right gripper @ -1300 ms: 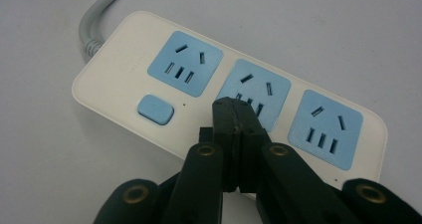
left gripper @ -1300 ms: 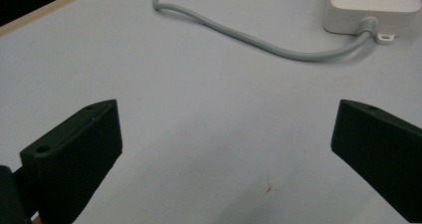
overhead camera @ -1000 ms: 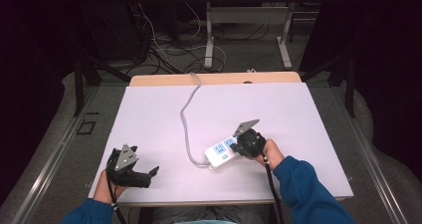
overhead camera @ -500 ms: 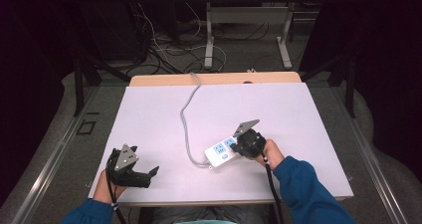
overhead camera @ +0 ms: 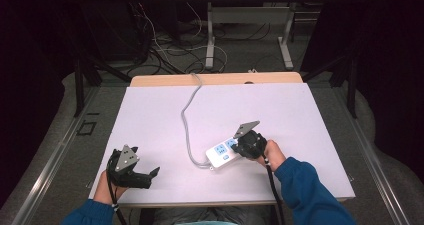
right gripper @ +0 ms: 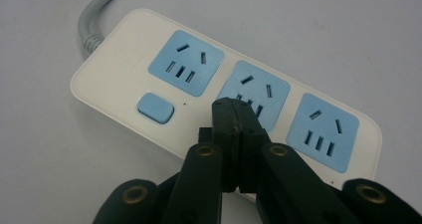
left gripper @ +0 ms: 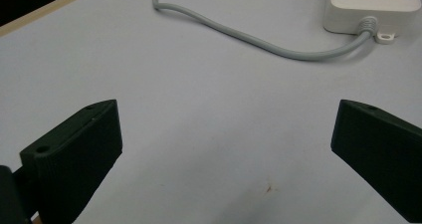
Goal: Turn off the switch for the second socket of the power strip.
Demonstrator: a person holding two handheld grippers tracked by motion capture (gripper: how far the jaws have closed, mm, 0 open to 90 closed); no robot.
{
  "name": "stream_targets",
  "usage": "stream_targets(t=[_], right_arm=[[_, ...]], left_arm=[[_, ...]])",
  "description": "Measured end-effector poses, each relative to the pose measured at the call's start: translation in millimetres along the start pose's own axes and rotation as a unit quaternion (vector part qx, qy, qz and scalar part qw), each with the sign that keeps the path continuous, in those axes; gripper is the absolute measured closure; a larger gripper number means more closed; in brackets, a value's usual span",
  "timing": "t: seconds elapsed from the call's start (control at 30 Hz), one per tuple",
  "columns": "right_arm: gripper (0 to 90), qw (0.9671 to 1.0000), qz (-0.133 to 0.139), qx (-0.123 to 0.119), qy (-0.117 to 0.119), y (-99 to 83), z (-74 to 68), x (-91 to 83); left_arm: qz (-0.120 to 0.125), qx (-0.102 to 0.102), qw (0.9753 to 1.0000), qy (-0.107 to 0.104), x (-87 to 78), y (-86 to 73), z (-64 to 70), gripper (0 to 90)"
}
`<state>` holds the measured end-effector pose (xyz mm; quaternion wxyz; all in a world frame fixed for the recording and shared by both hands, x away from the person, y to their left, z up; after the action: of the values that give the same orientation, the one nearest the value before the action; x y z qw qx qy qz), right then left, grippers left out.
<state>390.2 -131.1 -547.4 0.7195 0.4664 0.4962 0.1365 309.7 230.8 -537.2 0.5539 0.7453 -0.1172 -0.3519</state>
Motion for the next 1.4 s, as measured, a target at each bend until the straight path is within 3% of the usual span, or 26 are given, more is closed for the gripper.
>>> stream_targets(t=[0.13, 0.4, 0.47, 0.77, 1.4], right_arm=[[90.0, 1.0, -0.002, 0.006, 0.003, -0.1, -0.4, -0.5], [88.3, 1.0, -0.005, -0.002, -0.003, 0.5, -0.4, -0.8], [88.4, 0.9999, -0.005, -0.013, -0.002, 1.0, 0.1, -0.1], [88.5, 0.9998, -0.009, -0.015, 0.008, 1.7, -3.4, 0.2], [88.2, 0.9999, 0.001, -0.015, -0.002, 3.8, -3.8, -1.1]], left_arm=[[0.0, 0.0, 1.0, 0.0, 0.0, 0.0, 0.0, 0.0], [0.0, 0.001, 1.0, -0.001, 0.1, 0.1, -0.2, 0.0], [0.0, 0.001, 1.0, 0.0, 0.0, 0.1, -0.1, 0.0], [0.0, 0.001, 1.0, -0.001, 0.0, 0.2, -0.1, 0.0], [0.001, 0.0, 1.0, 0.0, 0.2, 0.2, -0.2, 0.0]])
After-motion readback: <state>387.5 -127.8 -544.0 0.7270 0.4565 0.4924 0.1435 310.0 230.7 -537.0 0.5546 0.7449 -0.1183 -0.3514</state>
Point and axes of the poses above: each handheld gripper's, and its own axes: x roughly forward along the jaws, y roughly out of its top, z roughly to its right, the point moved 3 cm from there along x, roughly forward along the jaws, and after that the axes turned 14 degrees about z, right-handed, at the moved point
